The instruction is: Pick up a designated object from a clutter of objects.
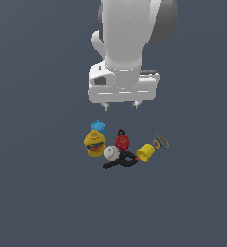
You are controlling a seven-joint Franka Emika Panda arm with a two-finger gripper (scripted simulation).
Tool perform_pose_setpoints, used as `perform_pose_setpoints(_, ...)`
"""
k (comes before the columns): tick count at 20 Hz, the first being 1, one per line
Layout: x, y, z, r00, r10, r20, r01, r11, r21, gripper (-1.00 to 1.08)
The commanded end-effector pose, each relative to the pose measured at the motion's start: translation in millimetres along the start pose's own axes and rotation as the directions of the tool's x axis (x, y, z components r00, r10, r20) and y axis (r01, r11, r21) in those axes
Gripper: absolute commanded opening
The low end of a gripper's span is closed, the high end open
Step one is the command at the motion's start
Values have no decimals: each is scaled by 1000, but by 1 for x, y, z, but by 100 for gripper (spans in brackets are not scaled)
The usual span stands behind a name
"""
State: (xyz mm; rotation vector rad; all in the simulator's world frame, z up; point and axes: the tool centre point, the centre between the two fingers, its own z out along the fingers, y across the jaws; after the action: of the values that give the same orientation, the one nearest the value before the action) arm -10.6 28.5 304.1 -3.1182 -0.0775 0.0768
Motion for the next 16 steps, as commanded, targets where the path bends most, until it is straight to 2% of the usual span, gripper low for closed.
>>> perform_pose_setpoints(1,0,0,0,1000,0,0,0,1000,0,100)
perform_pose_setpoints(10,3,-9,-11,997,-70,-22,69,997,-26,100)
perform_pose_setpoints(16,3,-9,-11,997,-69,-22,68,997,-25,100)
